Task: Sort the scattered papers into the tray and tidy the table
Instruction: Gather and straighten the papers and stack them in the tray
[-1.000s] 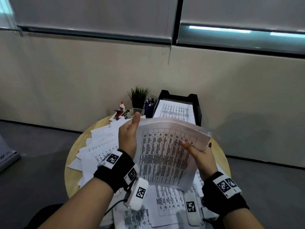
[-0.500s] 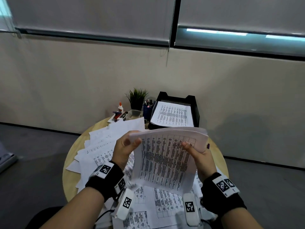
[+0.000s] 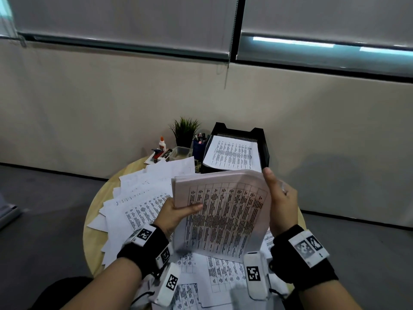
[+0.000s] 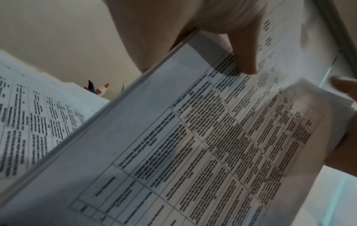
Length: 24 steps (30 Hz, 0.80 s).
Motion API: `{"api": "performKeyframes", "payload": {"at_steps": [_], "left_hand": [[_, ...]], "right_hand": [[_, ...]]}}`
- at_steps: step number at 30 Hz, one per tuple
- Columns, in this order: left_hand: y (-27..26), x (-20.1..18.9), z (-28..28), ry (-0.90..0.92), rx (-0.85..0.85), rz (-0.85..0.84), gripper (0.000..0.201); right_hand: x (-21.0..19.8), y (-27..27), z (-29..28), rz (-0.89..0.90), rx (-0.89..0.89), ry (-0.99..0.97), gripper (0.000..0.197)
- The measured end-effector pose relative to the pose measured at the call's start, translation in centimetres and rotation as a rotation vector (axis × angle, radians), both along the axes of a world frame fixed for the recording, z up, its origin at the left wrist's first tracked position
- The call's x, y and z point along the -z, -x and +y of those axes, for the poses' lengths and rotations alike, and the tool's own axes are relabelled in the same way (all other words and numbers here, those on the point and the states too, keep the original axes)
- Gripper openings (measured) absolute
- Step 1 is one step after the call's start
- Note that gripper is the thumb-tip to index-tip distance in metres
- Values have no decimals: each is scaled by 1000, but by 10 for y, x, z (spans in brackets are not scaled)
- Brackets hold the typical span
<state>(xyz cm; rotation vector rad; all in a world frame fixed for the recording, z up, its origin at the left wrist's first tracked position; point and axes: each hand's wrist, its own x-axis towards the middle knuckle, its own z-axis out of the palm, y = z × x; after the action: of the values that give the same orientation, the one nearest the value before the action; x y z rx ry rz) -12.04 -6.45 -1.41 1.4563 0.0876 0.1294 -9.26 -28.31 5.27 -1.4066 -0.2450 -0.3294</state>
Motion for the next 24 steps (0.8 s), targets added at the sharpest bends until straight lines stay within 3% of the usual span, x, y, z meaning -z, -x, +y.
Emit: {"api": "performKeyframes", "payload": {"at_steps": [3,6,8,9,11,14,18,22,24], "left_hand": [[3,4,3,-12,5,11,75],[6,4,-1,-31,17,31,51],[3,6,-2,-17,-46,35,34],[2,7,-1,-6,-78,35,33],[1,10,0,11,-118,39,40],[4,19,1,3,-111,87,34],[7,35,-4,-38,-116,193,70],[1,29,-5,-69,-92,174,34],[0,32,-4,-113,-36,194,32]], "right_hand": [[-4,-3,3,16,11,-20,34],[-5,-6,2,31,6,-19,43],[-5,-4,-2,-12,-58,-21,25],[-3,-2,-6,-34,-98,5,18],[9,-1,-12,-33,-144,131,34],[49,0,-15,197,-242,190,38],[88,1,-10,360,-170,229,20],[80,-12,-2,363,-79,114,17],[75,-22,-3,384,-40,70,10]]}}
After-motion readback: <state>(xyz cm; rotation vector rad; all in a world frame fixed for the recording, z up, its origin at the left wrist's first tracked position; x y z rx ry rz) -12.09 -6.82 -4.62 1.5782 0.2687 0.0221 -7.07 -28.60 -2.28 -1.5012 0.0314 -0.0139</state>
